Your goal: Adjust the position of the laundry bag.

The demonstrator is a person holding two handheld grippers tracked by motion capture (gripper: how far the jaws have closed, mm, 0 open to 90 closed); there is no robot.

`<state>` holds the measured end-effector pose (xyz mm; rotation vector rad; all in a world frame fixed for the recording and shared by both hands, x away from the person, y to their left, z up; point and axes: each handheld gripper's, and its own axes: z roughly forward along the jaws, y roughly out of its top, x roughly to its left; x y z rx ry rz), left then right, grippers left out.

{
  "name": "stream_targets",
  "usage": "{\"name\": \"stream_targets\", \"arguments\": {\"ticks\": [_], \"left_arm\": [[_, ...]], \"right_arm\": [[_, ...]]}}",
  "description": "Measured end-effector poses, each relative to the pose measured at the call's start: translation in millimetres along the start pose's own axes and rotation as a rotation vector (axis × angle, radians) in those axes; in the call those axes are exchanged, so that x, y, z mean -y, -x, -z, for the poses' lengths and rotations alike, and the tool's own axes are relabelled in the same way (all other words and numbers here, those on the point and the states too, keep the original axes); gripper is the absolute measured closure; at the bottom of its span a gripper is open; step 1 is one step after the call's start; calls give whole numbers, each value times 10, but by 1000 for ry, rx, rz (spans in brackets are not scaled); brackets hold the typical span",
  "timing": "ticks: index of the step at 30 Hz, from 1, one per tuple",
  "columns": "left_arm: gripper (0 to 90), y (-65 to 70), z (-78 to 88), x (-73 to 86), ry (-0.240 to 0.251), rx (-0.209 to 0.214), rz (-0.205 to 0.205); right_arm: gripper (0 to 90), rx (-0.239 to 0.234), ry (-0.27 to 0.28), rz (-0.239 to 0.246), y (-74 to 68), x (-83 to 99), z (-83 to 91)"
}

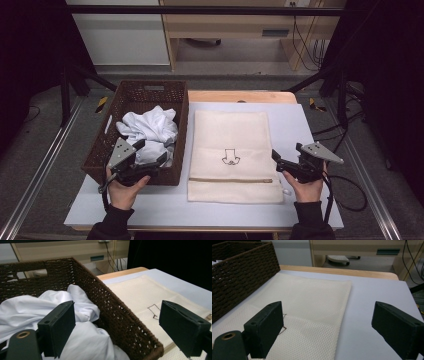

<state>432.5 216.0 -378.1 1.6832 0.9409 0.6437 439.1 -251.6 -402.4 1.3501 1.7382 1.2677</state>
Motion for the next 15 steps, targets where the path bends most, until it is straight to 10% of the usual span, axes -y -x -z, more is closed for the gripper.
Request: {"name": "stream_targets", "arguments": {"ticks": [15], "left_arm": [[206,273,-82,-23,1,47,-13]], "right_arm": [[131,-20,-22,8,-117,18,-36]]}}
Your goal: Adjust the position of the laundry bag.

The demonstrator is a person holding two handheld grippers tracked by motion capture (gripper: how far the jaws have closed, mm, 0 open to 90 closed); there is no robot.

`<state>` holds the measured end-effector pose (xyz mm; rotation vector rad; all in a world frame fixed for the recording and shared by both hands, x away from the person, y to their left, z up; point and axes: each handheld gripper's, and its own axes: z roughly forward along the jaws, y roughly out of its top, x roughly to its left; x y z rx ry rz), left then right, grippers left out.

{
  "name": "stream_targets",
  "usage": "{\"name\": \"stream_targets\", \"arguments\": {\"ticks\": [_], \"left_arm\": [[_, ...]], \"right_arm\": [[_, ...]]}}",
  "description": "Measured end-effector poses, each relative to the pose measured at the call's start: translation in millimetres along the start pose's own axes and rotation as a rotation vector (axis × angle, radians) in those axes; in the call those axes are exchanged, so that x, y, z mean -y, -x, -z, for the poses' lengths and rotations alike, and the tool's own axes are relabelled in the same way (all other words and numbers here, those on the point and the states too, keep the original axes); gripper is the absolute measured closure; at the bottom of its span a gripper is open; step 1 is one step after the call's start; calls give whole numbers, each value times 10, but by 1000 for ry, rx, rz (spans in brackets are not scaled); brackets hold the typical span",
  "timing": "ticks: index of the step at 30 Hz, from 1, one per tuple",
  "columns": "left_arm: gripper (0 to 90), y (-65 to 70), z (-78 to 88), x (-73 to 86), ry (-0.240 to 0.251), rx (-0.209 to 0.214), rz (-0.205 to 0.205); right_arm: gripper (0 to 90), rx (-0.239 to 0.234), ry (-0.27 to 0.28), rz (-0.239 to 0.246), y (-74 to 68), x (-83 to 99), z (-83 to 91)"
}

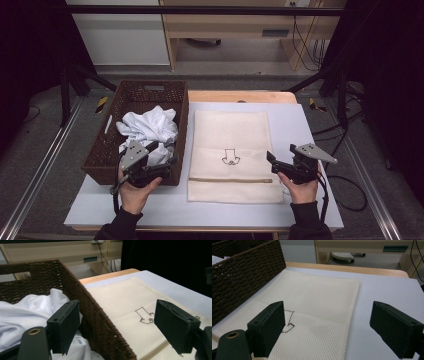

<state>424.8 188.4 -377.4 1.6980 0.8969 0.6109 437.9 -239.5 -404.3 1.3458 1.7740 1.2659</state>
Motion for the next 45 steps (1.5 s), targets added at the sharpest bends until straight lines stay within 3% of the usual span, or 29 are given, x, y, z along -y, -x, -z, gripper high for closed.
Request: {"name": "stream_targets", "arguments": {"ticks": [7,10,18,26,32,38,42,45], "left_arm": [[239,155,-49,2,-8,32,-14],[248,229,-74,12,-17,34,-40],[311,444,-104,47,-33,96,-68],[397,623,-218,206,-120,150,-89],[450,709,-279,375,-207,159,-103],[491,688,-293,597,-302,135,-105],[516,636,-284,699,-336,117,-80],[523,543,-291,833,-392,95,-50]], "right_arm": [[141,-18,-4,-2,-51,9,-29],[144,-18,-7,2,-63,16,-32],[174,-10,-31,2,-68,55,-71],[245,9,-101,-1,-31,132,-149],[282,25,-183,3,35,210,-229],[387,36,-229,6,75,280,-295],[442,37,-261,8,98,307,-321],[519,52,-295,-12,133,351,-358]]}}
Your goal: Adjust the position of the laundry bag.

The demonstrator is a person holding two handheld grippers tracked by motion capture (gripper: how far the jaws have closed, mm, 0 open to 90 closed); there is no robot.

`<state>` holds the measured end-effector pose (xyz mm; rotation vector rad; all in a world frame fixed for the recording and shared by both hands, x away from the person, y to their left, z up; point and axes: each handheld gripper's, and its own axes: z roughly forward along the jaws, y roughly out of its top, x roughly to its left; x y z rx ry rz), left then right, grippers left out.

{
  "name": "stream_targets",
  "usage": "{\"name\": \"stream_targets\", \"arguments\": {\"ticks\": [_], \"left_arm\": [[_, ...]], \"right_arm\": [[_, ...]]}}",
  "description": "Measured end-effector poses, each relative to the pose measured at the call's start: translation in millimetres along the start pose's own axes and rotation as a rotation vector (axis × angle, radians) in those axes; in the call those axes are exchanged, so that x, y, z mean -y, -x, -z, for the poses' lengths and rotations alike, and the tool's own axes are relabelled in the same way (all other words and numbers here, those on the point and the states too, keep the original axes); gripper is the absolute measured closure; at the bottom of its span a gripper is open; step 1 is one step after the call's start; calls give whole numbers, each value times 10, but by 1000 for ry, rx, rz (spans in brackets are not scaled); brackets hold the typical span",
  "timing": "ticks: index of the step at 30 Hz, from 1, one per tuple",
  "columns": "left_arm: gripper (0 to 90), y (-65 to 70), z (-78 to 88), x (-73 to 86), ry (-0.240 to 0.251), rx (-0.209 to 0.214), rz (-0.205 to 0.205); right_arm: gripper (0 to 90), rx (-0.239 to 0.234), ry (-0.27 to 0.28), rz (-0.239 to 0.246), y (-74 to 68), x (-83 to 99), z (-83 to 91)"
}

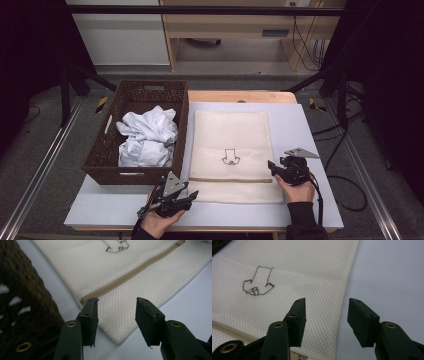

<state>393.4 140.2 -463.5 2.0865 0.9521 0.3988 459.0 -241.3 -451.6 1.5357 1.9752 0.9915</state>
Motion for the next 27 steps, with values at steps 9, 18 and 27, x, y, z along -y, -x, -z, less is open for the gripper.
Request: {"name": "stream_targets", "arguments": {"ticks": [9,18,27], "left_arm": [[573,-65,-150,95,-55,1,37],[752,-47,-157,71,-71,9,63],[855,-48,-138,69,-51,12,63]], "right_arm": [[638,28,-94,-21,72,66,-133],[774,1,-140,-30,69,100,-208],[858,-8,-81,-23,70,91,-220]]}}
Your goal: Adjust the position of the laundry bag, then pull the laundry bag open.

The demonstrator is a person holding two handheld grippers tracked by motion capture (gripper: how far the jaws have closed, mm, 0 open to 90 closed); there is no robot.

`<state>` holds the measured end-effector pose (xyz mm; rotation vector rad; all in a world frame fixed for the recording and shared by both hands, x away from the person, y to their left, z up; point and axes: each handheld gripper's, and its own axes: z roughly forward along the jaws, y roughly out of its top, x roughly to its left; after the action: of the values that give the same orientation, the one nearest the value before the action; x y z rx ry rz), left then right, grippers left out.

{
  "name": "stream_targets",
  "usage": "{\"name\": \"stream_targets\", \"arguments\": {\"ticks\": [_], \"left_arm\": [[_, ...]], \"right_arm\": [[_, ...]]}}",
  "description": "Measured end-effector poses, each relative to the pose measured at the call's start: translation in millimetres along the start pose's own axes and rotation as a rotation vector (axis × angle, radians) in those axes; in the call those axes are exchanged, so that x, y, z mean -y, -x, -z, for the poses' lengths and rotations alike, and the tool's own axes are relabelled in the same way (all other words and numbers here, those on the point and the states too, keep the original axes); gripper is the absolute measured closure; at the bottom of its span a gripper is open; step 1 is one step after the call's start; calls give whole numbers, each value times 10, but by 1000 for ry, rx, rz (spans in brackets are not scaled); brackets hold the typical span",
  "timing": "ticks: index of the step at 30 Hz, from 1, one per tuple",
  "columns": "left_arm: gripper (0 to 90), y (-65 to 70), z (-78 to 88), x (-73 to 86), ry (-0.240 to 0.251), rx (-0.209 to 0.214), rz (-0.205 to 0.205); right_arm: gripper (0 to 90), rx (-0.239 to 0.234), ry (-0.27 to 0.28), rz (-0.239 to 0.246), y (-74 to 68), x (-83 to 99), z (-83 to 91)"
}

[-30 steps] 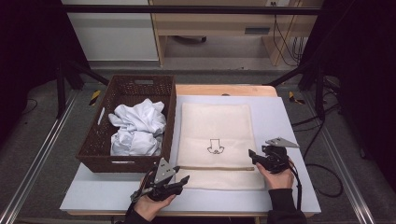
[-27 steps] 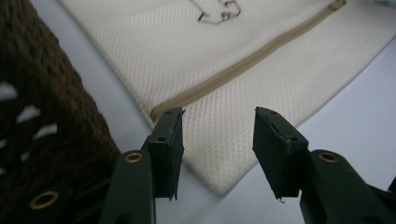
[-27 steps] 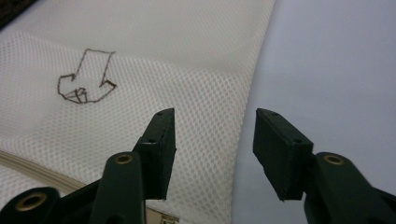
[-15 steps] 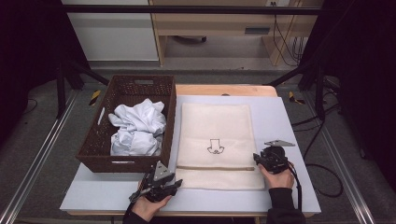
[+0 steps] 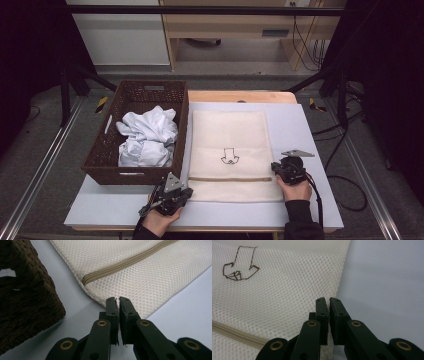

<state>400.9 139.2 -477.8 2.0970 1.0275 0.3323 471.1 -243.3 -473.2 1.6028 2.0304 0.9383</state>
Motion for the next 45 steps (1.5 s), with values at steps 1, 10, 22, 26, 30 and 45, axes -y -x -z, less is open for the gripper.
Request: {"name": "stream_targets", "arguments": {"ticks": [1,10,22,26,30,45], "left_arm": [[855,-3,-6,-2,-3,0,1],[776,-18,-8,3,13,-9,-1],[513,183,133,-117,98,18,-85],[448,217,113,-156,113,26,-100],[402,231,96,-200,128,42,-93],[362,454,-62,-574,176,89,-121]], "right_arm": [[857,0,4,1,1,-2,-3],[788,9,-5,2,-1,16,30],[536,-42,89,-16,-11,17,188],[473,-40,113,-22,-21,30,241],[444,-61,136,-31,-7,68,307],[359,-63,163,-45,34,193,383]]}}
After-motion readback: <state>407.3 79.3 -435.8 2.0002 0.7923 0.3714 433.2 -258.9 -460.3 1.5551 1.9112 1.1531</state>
